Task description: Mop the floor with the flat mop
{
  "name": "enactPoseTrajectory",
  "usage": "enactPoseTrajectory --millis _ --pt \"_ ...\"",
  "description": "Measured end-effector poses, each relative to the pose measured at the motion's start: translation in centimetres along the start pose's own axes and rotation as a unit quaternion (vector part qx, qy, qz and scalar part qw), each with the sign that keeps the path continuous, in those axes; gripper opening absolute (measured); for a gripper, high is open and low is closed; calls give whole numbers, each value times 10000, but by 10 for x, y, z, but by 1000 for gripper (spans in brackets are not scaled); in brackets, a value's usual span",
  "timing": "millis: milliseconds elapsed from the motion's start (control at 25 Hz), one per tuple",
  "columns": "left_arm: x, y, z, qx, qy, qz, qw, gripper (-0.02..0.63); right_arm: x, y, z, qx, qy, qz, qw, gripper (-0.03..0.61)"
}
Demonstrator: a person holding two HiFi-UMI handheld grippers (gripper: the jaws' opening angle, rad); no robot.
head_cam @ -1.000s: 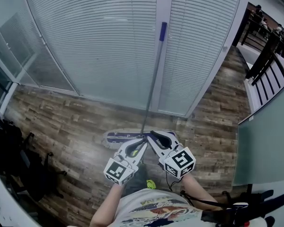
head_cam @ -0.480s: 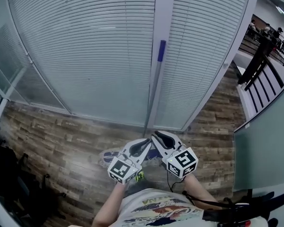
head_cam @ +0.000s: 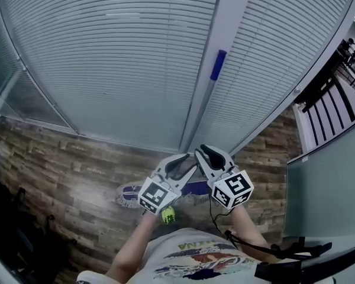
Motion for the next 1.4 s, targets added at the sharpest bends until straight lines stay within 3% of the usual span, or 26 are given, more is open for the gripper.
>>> enactPoseTrajectory --millis 200,440,720,1000,1400 --pt "-1 -28 -37 -74 -81 -91 9999 156 5 -33 24 -86 66 -124 9999 105" --pt "-3 -77 -66 -166 -931 -514 9942 180 9 -61 67 -446 130 -130 9988 166" --pt "-2 -137 -99 -98 -851 -601 9945 199 14 -85 119 -543 20 -112 9985 167" --pt "10 -215 -147 69 -1017 -705 9923 206 40 -122 193 -683 -22 53 9976 181" --pt "4 -284 -188 626 -1149 -921 9871 222 69 -161 252 -809 230 111 9964 186"
Point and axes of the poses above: the fingertips, and each gripper's own axes: y backward along the fingers, z to its right, x out of its top, the point moved 9 cm from there along y, backward along the fingers, and after that the axes turned 1 degree about -y, right-handed, at the moved point
